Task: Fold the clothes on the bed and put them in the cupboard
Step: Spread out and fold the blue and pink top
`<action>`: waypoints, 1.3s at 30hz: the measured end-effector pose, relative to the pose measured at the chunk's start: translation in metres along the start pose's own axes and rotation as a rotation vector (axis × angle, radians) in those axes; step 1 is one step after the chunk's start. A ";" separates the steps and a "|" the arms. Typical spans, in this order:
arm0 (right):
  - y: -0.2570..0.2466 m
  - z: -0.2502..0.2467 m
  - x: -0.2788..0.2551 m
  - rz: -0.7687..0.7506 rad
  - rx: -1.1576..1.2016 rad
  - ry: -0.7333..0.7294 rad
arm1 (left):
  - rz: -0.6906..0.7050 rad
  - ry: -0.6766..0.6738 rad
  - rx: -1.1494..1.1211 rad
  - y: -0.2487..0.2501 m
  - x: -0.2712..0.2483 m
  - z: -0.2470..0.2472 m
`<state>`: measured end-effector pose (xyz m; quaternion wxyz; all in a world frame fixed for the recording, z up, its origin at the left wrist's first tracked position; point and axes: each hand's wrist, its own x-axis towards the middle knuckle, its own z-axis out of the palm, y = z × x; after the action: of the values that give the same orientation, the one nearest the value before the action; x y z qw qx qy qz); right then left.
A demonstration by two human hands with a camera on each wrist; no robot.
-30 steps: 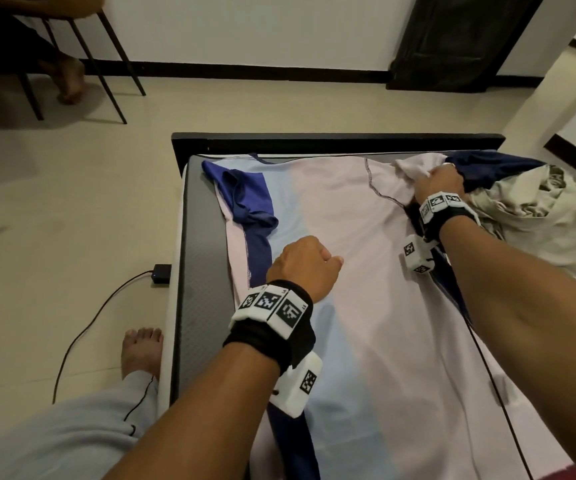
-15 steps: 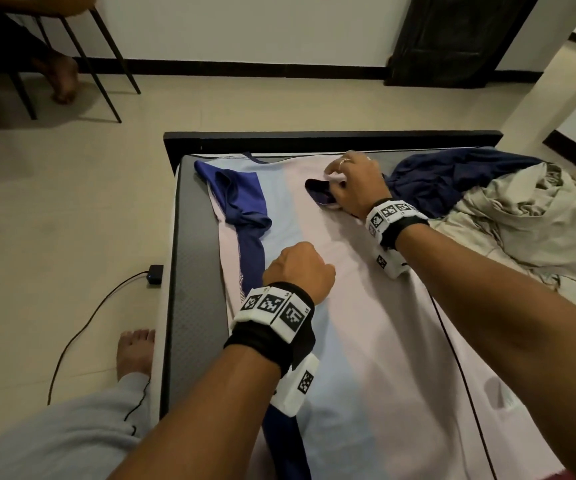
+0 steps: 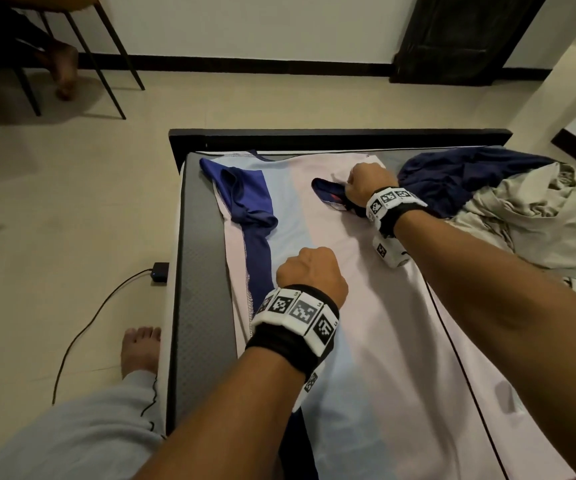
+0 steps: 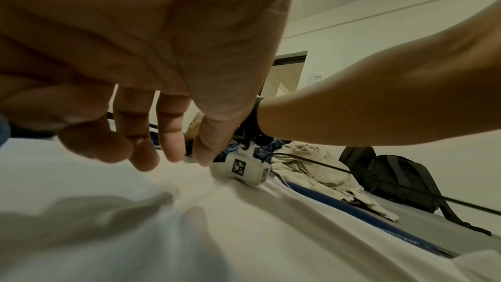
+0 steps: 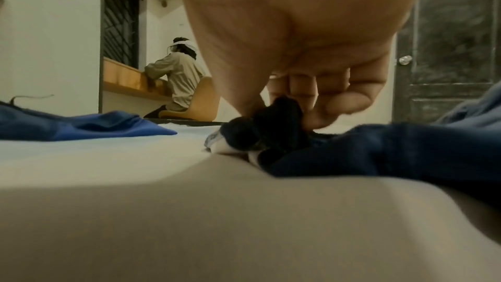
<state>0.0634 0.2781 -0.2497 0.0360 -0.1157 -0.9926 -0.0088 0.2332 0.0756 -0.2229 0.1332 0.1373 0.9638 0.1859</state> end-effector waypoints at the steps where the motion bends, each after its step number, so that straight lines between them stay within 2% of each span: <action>1: -0.006 -0.001 0.001 -0.028 -0.047 0.037 | 0.007 0.001 0.002 0.001 0.000 0.000; 3: -0.018 -0.007 0.004 -0.055 -0.081 0.086 | 0.019 0.000 -0.001 0.003 -0.001 -0.002; 4: -0.021 -0.009 0.008 -0.034 -0.023 0.102 | 0.021 -0.003 -0.003 0.003 -0.001 -0.003; 7: -0.025 -0.010 0.023 0.053 0.420 0.114 | 0.031 0.002 -0.016 0.005 -0.001 -0.004; 9: -0.028 -0.011 0.025 0.025 0.630 0.018 | 0.036 -0.005 -0.015 0.006 -0.002 -0.004; 11: -0.027 -0.005 0.025 -0.024 0.585 -0.120 | 0.034 -0.013 -0.003 0.006 -0.002 -0.004; 12: -0.024 -0.003 0.026 -0.040 0.493 -0.137 | 0.031 -0.016 0.000 0.006 -0.001 -0.003; 14: -0.014 0.001 0.026 -0.052 0.358 -0.103 | 0.026 -0.011 0.005 0.005 -0.002 -0.003; 20: 0.000 0.011 0.017 -0.081 0.334 -0.087 | 0.023 -0.016 0.026 0.005 -0.004 0.001; 23: -0.015 0.013 0.013 -0.137 0.294 -0.093 | 0.019 -0.028 0.032 0.004 -0.004 0.002; 25: -0.032 0.017 0.010 -0.180 0.140 -0.138 | 0.019 -0.022 0.029 0.004 -0.004 0.001; 30: -0.053 0.019 0.010 -0.112 -0.072 -0.094 | 0.008 -0.031 0.021 0.004 0.000 -0.002; 34: -0.060 0.008 0.013 -0.058 -0.051 -0.009 | 0.003 -0.027 0.011 0.004 0.003 -0.004; 36: -0.064 0.002 0.016 -0.007 0.076 0.036 | 0.004 -0.021 0.014 0.004 0.004 -0.004; 37: -0.067 -0.001 0.016 -0.016 0.121 0.038 | 0.002 -0.018 0.019 0.003 0.005 -0.004; 39: -0.074 -0.002 0.012 -0.111 0.125 -0.048 | 0.002 -0.015 0.029 0.002 0.004 -0.003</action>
<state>0.0347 0.2090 -0.2472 0.0188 -0.0584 -0.9967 0.0540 0.2289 0.0775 -0.2199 0.1382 0.1414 0.9652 0.1712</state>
